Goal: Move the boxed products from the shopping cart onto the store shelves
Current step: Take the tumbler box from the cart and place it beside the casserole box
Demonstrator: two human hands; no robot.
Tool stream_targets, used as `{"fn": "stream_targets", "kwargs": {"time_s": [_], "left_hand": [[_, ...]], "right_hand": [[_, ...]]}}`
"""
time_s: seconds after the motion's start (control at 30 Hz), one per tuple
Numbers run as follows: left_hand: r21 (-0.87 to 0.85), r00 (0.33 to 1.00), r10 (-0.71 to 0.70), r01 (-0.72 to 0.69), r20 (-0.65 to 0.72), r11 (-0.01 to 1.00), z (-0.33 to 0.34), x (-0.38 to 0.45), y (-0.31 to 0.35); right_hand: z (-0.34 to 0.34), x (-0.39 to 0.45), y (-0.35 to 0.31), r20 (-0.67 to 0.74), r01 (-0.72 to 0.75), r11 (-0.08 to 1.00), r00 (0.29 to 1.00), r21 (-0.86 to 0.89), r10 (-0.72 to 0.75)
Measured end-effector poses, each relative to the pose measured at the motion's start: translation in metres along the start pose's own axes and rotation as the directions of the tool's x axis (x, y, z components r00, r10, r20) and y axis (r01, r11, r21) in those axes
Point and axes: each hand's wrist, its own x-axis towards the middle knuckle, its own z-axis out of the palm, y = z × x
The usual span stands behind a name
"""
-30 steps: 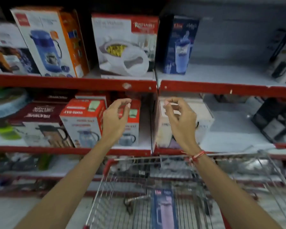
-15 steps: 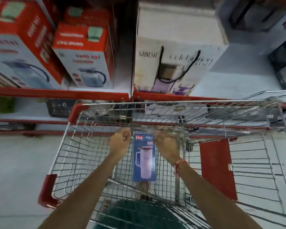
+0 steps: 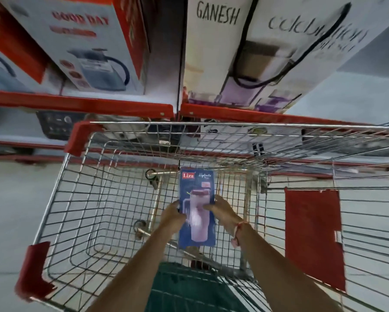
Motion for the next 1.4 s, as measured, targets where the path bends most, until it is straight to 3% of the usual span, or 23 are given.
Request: {"fn": "stream_targets", "kwargs": {"time_s": [0.27, 0.4, 0.63, 0.77, 0.9, 1.13, 1.3, 1.4], "left_hand": [[-0.299, 0.981, 0.180, -0.194, -0.072, 0.934, -0.076, -0.143, 0.038], [-0.305, 0.922, 0.358, -0.386, -0.147, 0.871, -0.107, -0.220, 0.048], [-0.266, 0.802, 0.534, -0.594, -0.266, 0.759, -0.130, -0.286, 0.054], [-0.248, 0.719, 0.617, -0.692, -0.319, 0.678, -0.147, -0.307, 0.074], [-0.256, 0.604, 0.690, -0.796, -0.399, 0.549, -0.167, -0.325, 0.114], [-0.173, 0.321, 0.834, -0.947, -0.449, 0.272, -0.205, -0.350, 0.221], [-0.097, 0.178, 0.862, -0.984, -0.475, 0.149, -0.226, -0.349, 0.306], [-0.091, 0.139, 0.863, -0.990, -0.486, 0.109, -0.234, -0.340, 0.350]], "right_hand": [[-0.006, -0.124, -0.033, -0.008, 0.264, 0.959, 0.964, 0.103, -0.264], [0.001, -0.195, -0.042, -0.025, 0.455, 0.884, 0.890, 0.105, -0.455], [0.021, -0.261, -0.058, -0.106, 0.637, 0.769, 0.769, 0.047, -0.631], [0.023, -0.292, -0.084, -0.192, 0.751, 0.659, 0.642, -0.037, -0.742], [0.013, -0.322, -0.124, -0.271, 0.858, 0.501, 0.459, -0.112, -0.846], [-0.026, -0.365, -0.219, -0.360, 0.967, 0.249, 0.211, -0.061, -0.909], [-0.053, -0.372, -0.293, -0.423, 0.983, 0.130, 0.063, -0.130, -0.904], [-0.070, -0.369, -0.335, -0.437, 0.965, 0.124, 0.010, -0.233, -0.899]]}}
